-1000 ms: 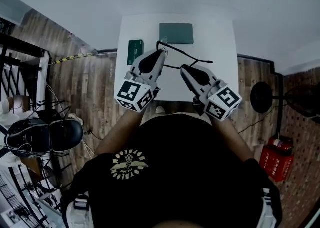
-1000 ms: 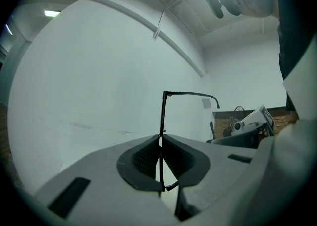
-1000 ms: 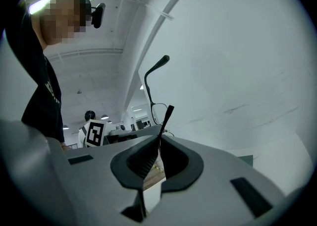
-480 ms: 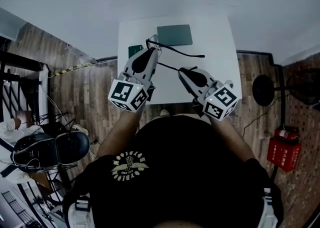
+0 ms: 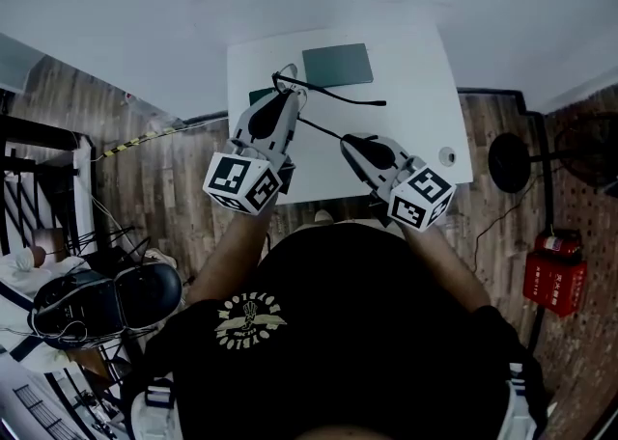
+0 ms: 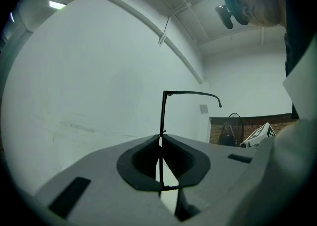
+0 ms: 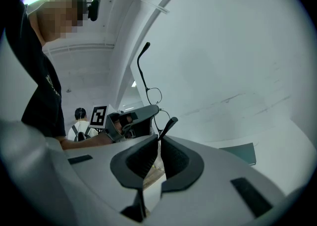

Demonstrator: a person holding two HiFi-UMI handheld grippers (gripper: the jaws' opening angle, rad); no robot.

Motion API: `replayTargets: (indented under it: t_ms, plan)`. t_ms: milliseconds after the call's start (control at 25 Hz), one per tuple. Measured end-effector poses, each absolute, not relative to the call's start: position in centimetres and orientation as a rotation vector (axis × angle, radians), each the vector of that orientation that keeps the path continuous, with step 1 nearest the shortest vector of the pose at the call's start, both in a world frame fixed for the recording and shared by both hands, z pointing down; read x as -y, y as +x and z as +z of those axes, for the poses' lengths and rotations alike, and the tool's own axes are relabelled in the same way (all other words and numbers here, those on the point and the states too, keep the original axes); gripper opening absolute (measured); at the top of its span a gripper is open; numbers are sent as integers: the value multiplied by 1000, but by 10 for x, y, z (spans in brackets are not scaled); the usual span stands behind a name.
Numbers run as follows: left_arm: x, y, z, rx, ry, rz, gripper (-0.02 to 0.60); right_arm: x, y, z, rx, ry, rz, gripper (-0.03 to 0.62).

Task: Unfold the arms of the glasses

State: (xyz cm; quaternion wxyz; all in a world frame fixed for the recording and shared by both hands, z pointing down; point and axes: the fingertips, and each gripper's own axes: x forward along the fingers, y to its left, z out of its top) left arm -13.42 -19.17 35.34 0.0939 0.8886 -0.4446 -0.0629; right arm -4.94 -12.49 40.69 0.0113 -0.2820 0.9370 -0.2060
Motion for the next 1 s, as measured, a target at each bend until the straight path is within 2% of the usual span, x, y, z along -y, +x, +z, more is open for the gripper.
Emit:
replayTargets:
  t_ms: [400, 560, 720, 1000]
  plan:
    - [193, -140, 357, 1285, 2653, -193, 21, 123, -58, 424, -2877, -877, -704, 18]
    - [193, -136, 363, 1287, 2667, -174, 21, 124, -48, 431, -2870, -959, -696, 42]
    - [199, -136, 369, 1324, 2654, -165, 21, 127, -25, 440, -2879, -1074, -683, 87]
    - [204, -136, 370, 1433, 2638, -128, 21, 144, 46, 424, -2825, -1366, -494, 85]
